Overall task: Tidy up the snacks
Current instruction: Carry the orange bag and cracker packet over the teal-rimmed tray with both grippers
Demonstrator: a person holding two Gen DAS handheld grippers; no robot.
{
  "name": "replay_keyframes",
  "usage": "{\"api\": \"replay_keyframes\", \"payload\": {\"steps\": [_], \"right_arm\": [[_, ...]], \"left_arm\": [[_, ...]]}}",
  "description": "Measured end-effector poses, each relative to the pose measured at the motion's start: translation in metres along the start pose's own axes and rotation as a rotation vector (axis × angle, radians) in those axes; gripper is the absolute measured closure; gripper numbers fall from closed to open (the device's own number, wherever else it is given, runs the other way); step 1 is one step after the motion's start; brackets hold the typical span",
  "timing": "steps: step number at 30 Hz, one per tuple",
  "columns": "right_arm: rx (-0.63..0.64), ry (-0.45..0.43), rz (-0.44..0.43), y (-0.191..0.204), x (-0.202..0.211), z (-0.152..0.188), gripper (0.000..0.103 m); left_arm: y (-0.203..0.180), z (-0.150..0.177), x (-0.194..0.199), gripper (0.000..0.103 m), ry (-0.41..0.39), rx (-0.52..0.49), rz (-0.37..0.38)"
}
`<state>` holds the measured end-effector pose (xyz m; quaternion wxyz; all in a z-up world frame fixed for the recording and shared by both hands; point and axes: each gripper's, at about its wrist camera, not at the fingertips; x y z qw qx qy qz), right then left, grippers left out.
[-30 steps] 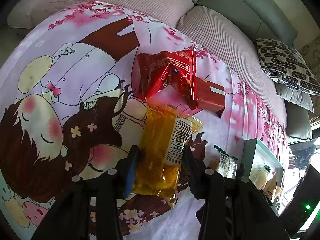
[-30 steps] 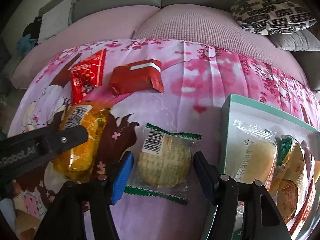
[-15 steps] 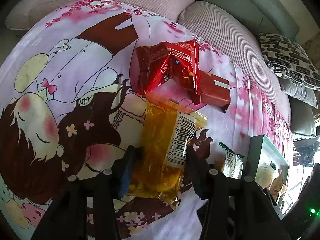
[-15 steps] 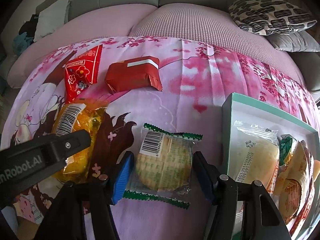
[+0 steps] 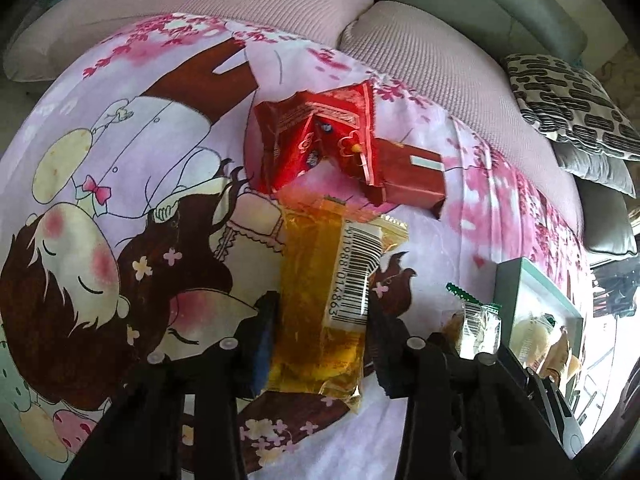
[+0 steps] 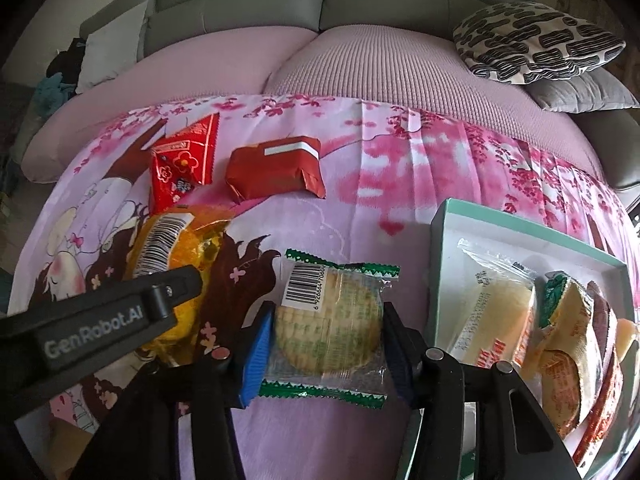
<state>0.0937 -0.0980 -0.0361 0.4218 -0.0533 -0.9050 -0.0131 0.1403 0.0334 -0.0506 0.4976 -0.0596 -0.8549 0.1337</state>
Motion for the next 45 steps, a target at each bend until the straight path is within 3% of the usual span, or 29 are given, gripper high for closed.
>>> {"api": "replay_keyframes", "payload": {"steps": [23, 35, 45], "right_arm": [[-0.128, -0.102, -0.011, -0.046, 0.063, 0.003, 0.049], [-0.349, -0.194, 0.095, -0.153, 0.107, 0.009, 0.049], [-0.509, -0.202, 0.183, -0.232, 0.114, 0.028, 0.049]], "left_arm": [[-0.031, 0.005, 0.052, 0.061, -0.105, -0.057, 0.108], [-0.101, 0.017, 0.065, 0.061, -0.132, -0.215, 0.222], [-0.138, 0.015, 0.043, 0.061, -0.180, -0.313, 0.213]]}}
Point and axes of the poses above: each gripper's, at about its wrist camera, not at the fingertips, and x roughly against the way its jaws point, y to its left, z to its underside, and after that the axes turned 11 degrees about -y, right-handed
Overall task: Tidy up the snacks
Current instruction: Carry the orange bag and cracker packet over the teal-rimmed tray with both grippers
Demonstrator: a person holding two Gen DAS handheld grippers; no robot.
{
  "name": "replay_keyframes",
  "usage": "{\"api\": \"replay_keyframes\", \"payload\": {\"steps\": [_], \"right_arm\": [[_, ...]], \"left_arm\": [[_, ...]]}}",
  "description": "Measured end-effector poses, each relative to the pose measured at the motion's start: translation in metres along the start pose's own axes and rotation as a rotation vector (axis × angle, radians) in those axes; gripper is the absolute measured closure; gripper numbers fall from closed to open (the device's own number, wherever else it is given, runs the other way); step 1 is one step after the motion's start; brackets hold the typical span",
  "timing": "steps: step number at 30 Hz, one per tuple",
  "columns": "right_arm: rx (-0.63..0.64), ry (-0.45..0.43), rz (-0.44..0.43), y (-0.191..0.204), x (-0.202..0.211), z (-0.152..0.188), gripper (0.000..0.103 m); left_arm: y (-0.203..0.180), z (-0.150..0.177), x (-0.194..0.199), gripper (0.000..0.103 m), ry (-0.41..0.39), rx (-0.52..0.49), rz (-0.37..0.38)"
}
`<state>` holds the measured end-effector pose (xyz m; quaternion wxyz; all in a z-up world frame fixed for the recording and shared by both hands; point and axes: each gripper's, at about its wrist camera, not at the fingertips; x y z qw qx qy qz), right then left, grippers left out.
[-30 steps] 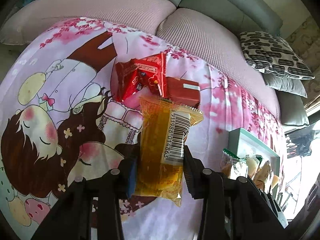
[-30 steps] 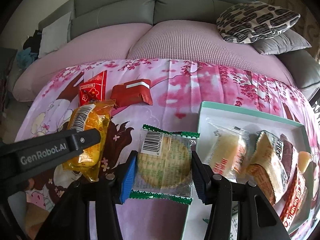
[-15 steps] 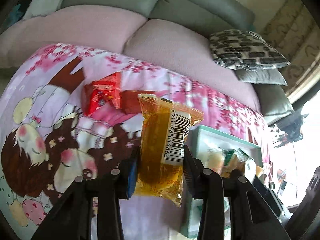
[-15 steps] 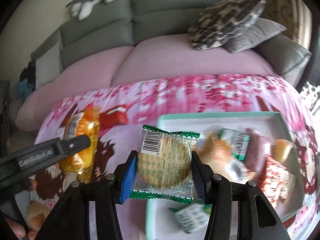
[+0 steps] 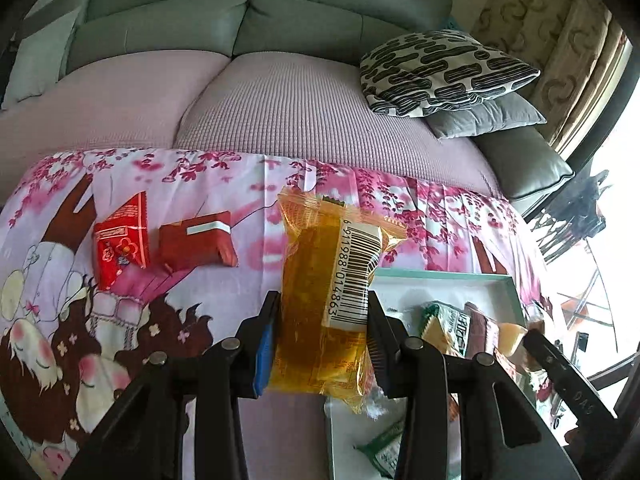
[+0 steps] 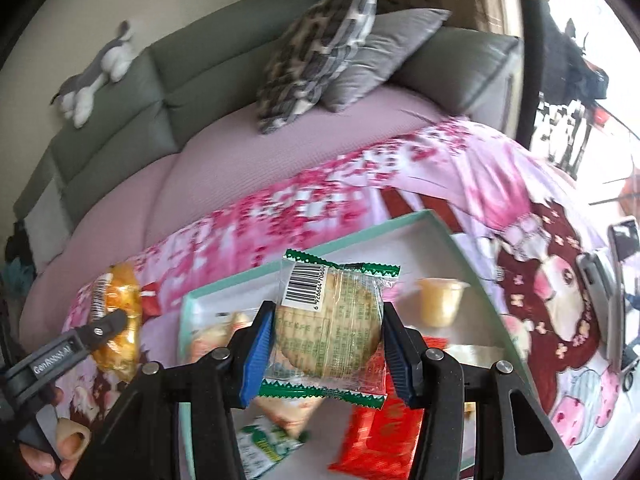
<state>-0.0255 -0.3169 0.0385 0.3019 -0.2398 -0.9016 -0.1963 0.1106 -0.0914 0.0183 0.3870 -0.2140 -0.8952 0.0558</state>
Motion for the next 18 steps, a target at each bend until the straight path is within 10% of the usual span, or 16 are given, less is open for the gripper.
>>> {"api": "replay_keyframes", "payload": {"steps": [18], "right_arm": [[-0.050, 0.053, 0.018, -0.023, -0.016, 0.005, 0.049]], "left_arm": [[-0.028, 0.029, -0.040, 0.061, 0.116, 0.002, 0.127]]}}
Point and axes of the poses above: each gripper's, at about its wrist camera, not at the fingertips, and x roughly against the way its jaws point, y to its left, z to its underside, and after that the axes turned 11 degrees about -y, right-handed
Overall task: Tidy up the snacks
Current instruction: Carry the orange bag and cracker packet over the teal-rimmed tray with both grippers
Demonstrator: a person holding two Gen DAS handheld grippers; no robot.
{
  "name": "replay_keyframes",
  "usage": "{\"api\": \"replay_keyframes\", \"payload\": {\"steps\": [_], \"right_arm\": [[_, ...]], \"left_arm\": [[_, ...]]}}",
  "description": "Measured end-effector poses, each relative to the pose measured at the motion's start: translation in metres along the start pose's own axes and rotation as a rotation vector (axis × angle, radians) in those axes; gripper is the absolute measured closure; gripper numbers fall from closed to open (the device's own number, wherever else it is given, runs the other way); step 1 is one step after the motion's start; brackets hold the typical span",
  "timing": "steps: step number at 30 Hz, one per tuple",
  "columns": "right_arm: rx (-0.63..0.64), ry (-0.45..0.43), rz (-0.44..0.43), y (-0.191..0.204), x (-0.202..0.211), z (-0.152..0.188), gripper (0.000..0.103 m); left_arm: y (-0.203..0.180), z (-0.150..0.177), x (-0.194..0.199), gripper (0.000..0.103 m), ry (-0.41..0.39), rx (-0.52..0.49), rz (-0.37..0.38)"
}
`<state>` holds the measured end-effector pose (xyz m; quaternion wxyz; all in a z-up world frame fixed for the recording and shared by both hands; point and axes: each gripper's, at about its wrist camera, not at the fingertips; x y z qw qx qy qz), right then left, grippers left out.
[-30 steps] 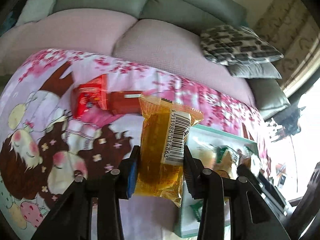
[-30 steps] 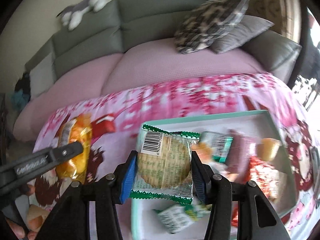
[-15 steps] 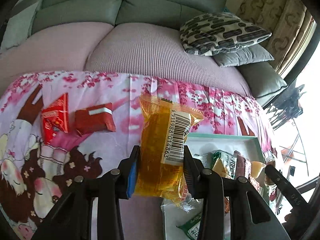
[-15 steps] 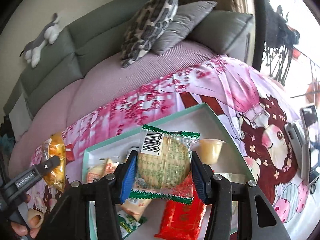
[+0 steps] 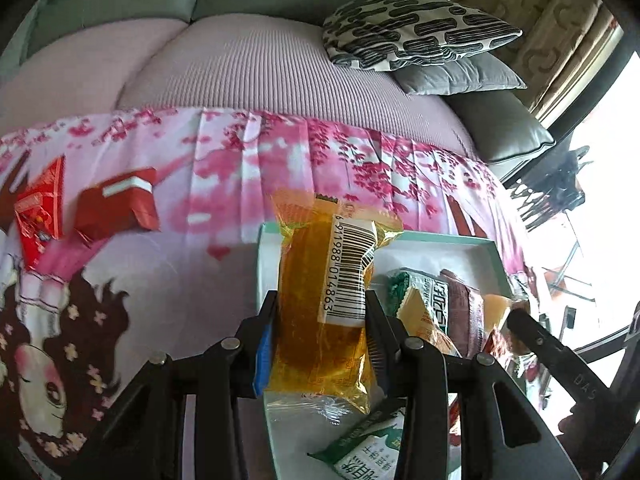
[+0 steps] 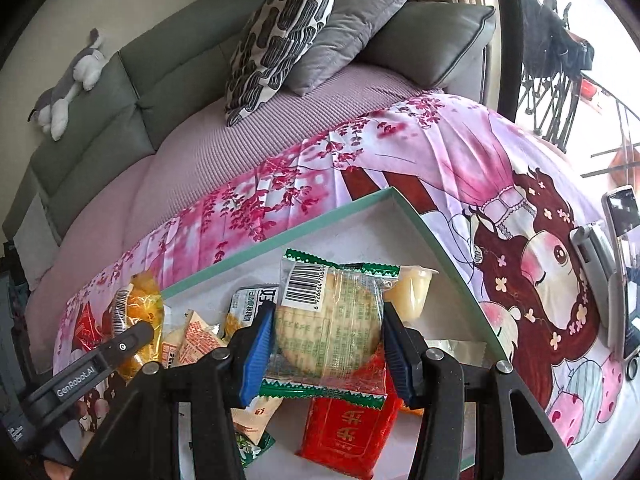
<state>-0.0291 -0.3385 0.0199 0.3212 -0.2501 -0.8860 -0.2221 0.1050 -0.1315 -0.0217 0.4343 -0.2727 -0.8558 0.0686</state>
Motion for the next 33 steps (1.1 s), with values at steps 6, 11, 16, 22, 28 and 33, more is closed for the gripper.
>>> {"api": "replay_keyframes", "payload": {"steps": [6, 11, 16, 22, 28, 33], "right_arm": [[0.013, 0.008, -0.003, 0.003, -0.002, 0.001, 0.049], [0.030, 0.015, -0.009, 0.008, -0.004, 0.002, 0.049], [0.043, 0.022, -0.014, 0.011, -0.007, 0.004, 0.049], [0.061, 0.037, -0.017, 0.015, -0.011, 0.008, 0.049], [0.086, 0.053, -0.022, 0.021, -0.014, 0.011, 0.049], [0.107, 0.064, -0.022, 0.024, -0.016, 0.013, 0.049]], "left_arm": [[0.002, 0.002, -0.003, 0.061, 0.021, 0.050, 0.058], [-0.008, 0.004, -0.007, 0.061, 0.036, 0.038, 0.090], [-0.013, 0.007, -0.014, 0.061, 0.066, 0.063, 0.145], [-0.011, 0.007, -0.016, 0.060, 0.080, 0.085, 0.155], [0.008, 0.002, -0.012, 0.061, 0.066, 0.126, 0.092], [0.014, 0.003, -0.014, 0.060, 0.059, 0.124, 0.042]]}}
Point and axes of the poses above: each gripper's, at about its wrist camera, not at the fingertips, and x roughly against the way its jaws point, y to its left, z to its underside, and after that the axes turned 11 degrees about -y, right-handed
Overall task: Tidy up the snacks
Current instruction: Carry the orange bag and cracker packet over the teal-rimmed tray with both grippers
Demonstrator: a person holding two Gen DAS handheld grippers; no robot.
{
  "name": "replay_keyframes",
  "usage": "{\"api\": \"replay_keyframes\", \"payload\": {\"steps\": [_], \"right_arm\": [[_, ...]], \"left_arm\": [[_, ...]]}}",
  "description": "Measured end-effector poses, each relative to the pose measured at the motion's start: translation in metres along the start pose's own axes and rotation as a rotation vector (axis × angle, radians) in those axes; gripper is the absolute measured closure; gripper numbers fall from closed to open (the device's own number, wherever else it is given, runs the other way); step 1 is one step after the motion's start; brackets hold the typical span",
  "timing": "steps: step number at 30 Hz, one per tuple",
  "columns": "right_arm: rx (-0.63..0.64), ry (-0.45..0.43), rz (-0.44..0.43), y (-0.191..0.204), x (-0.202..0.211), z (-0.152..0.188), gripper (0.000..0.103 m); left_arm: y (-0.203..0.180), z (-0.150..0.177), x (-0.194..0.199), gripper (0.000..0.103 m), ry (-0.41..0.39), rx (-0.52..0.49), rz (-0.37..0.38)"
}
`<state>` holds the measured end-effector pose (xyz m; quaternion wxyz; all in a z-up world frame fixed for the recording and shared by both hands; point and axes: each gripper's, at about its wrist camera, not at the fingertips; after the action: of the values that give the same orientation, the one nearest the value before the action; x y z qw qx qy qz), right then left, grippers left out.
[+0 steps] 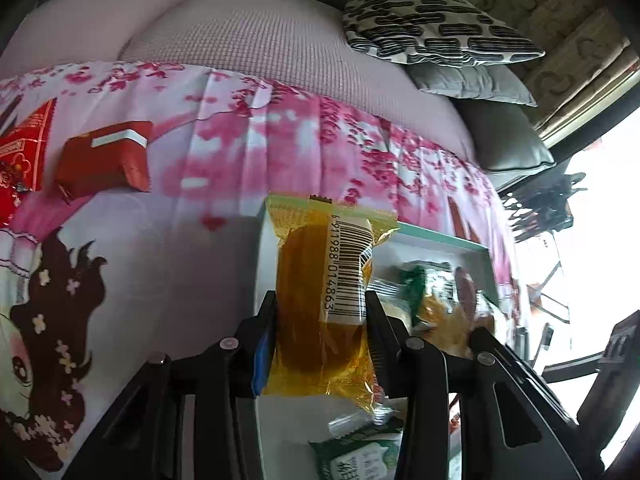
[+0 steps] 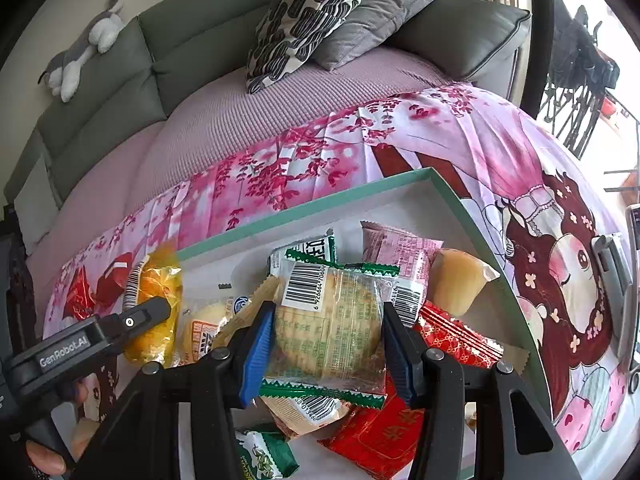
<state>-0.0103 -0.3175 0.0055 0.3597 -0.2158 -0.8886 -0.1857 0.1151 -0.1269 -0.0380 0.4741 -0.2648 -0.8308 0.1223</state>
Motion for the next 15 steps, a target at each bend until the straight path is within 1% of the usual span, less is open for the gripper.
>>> {"api": "replay_keyframes", "payload": {"steps": [2, 4, 7, 10, 12, 13, 15], "right_arm": [[0.005, 0.001, 0.002, 0.000, 0.000, 0.000, 0.049], [0.004, 0.004, 0.004, 0.000, 0.000, 0.000, 0.048], [0.004, 0.005, 0.006, -0.001, 0.000, 0.000, 0.046], [0.005, 0.005, 0.005, -0.001, 0.000, 0.000, 0.043], [0.006, 0.004, 0.005, -0.001, 0.001, 0.000, 0.042], [0.007, 0.003, 0.005, -0.001, 0.001, 0.000, 0.042], [0.008, 0.001, 0.003, -0.001, 0.002, -0.001, 0.042]], "left_arm": [[-0.001, 0.001, -0.002, 0.058, 0.008, -0.005, -0.001], [-0.002, 0.002, -0.005, 0.049, 0.022, -0.012, -0.007], [-0.006, 0.005, -0.008, 0.048, 0.031, -0.038, -0.019], [-0.008, 0.007, -0.008, 0.049, 0.043, -0.044, 0.001], [-0.010, 0.007, -0.008, 0.049, 0.045, -0.050, 0.000], [-0.011, 0.007, -0.008, 0.053, 0.044, -0.058, -0.002], [-0.011, 0.007, -0.008, 0.055, 0.048, -0.053, 0.012]]}}
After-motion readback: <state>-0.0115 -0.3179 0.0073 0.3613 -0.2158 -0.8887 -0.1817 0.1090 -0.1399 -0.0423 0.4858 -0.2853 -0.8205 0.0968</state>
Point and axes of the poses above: each gripper's, at about its wrist camera, not at the fingertips, and x roughly against the way its jaws point, y to its left, z to its underside, and after that the axes turned 11 degrees about -y, right-handed
